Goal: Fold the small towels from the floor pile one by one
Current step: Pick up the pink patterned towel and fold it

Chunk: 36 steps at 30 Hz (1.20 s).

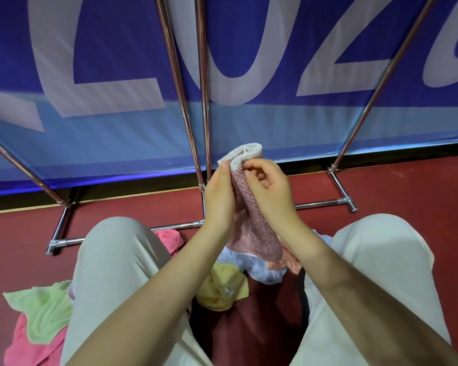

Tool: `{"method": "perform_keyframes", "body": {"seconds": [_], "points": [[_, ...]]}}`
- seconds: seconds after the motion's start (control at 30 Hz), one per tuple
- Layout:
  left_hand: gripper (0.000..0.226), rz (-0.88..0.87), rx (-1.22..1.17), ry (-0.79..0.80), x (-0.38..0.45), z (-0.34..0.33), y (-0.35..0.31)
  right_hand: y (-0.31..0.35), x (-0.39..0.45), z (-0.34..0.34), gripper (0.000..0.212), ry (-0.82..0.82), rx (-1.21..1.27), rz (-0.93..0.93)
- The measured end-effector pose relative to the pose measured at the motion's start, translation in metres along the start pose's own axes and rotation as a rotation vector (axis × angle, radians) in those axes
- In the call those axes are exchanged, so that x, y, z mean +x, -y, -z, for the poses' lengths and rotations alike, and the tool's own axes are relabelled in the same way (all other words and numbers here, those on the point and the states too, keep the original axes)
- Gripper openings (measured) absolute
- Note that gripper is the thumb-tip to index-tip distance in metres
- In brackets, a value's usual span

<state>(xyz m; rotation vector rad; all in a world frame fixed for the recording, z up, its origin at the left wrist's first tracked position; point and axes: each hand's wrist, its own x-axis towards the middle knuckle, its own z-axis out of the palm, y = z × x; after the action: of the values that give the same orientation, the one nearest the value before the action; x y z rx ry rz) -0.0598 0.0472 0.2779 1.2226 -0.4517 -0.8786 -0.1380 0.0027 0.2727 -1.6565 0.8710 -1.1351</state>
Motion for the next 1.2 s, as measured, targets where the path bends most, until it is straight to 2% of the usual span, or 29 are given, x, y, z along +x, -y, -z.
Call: {"method": "perform_keyframes", "body": {"seconds": [0.1, 0.13, 0.2, 0.27, 0.33, 0.4, 0.53, 0.57, 0.63, 0.77, 0.87, 1.0, 1.2], "points": [[0.036, 0.051, -0.039, -0.004, 0.002, 0.002, -0.004, -0.007, 0.002, 0.004, 0.016, -0.088, -0.169, 0.153], [0.036, 0.064, -0.053, 0.000, 0.003, 0.003, -0.005, -0.007, 0.002, 0.005, 0.020, -0.119, -0.208, 0.191], [0.035, 0.091, -0.086, 0.021, 0.001, 0.003, -0.010, -0.008, 0.003, 0.008, 0.043, -0.155, -0.230, 0.204], [0.035, 0.125, -0.118, 0.065, -0.003, 0.001, -0.014, -0.007, 0.004, 0.009, 0.058, -0.119, -0.180, 0.086], [0.035, 0.139, -0.131, 0.088, -0.005, 0.001, -0.015, -0.008, 0.004, 0.006, 0.043, -0.036, -0.075, -0.089], [0.037, 0.122, -0.104, 0.072, -0.004, 0.001, -0.014, -0.013, 0.004, 0.001, 0.031, -0.043, 0.011, -0.194], [0.037, 0.080, 0.029, 0.035, -0.008, -0.002, -0.003, -0.017, 0.001, -0.008, 0.054, -0.172, 0.008, -0.242], [0.035, 0.026, 0.094, 0.047, -0.011, -0.004, 0.000, -0.017, 0.001, -0.008, 0.055, -0.182, -0.009, -0.249], [0.025, -0.087, 0.203, 0.073, -0.014, -0.004, 0.006, -0.015, 0.001, -0.006, 0.041, -0.168, -0.008, -0.261], [0.022, -0.128, 0.182, -0.022, -0.002, 0.004, 0.002, -0.011, -0.003, -0.005, 0.021, -0.060, 0.160, -0.273], [0.020, -0.090, 0.040, -0.106, 0.012, 0.014, -0.012, -0.017, -0.010, -0.009, 0.006, 0.167, 0.259, -0.321], [0.021, -0.050, -0.147, -0.137, 0.023, 0.029, -0.028, -0.028, -0.017, -0.012, 0.027, 0.374, 0.167, -0.389], [0.021, -0.005, -0.268, -0.121, 0.027, 0.038, -0.036, -0.049, -0.037, -0.028, 0.032, 0.494, 0.074, -0.490]]}}
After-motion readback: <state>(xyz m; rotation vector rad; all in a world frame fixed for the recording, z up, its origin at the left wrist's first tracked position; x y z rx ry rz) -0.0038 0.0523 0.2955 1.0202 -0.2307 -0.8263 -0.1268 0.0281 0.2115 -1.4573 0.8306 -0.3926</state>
